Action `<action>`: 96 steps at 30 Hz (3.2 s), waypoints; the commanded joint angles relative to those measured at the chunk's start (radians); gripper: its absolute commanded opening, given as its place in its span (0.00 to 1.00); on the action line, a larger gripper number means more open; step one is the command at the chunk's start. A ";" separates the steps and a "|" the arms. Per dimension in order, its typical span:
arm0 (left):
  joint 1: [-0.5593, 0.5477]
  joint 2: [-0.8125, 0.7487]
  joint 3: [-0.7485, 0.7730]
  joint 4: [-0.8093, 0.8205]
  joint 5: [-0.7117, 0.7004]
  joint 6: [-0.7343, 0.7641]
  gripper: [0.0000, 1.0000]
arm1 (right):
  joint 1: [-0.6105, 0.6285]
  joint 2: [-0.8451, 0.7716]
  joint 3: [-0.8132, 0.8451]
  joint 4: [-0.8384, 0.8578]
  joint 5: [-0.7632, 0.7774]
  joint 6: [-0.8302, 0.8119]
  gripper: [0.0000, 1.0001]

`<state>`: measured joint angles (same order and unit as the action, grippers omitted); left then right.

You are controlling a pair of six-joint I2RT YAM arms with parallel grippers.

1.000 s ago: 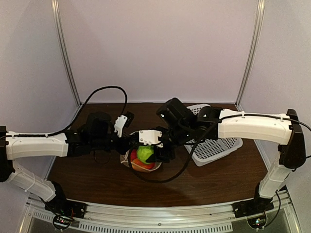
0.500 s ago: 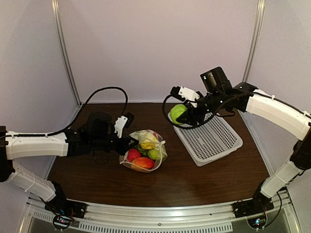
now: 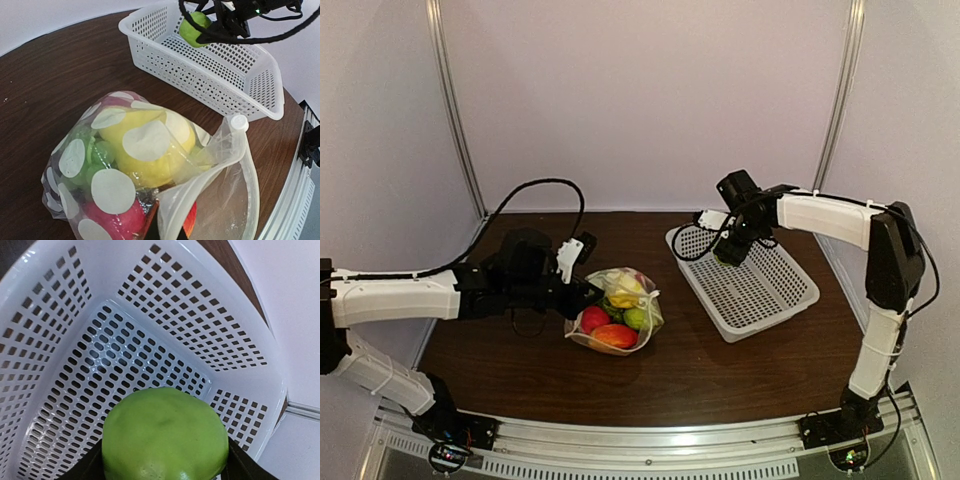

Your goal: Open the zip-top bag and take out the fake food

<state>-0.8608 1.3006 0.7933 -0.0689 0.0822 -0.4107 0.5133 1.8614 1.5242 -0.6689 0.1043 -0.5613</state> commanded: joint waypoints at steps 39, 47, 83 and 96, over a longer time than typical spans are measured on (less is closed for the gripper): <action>0.005 0.091 0.066 0.061 0.078 -0.026 0.00 | 0.266 -0.169 0.073 -0.239 -0.307 -0.138 0.72; 0.005 0.100 0.081 0.101 0.109 -0.046 0.00 | 0.478 -0.196 -0.031 -0.132 -0.336 -0.191 0.51; 0.005 0.081 -0.001 0.052 0.127 -0.070 0.00 | 0.634 0.140 -0.160 0.419 -0.214 -0.312 0.59; 0.005 0.083 -0.001 0.040 0.105 -0.063 0.00 | 0.635 0.120 -0.160 0.486 -0.127 -0.233 0.42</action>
<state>-0.8608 1.4006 0.7940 -0.0277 0.2016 -0.4744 1.1435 2.0537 1.3754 -0.2008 -0.0628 -0.8299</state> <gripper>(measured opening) 0.012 0.510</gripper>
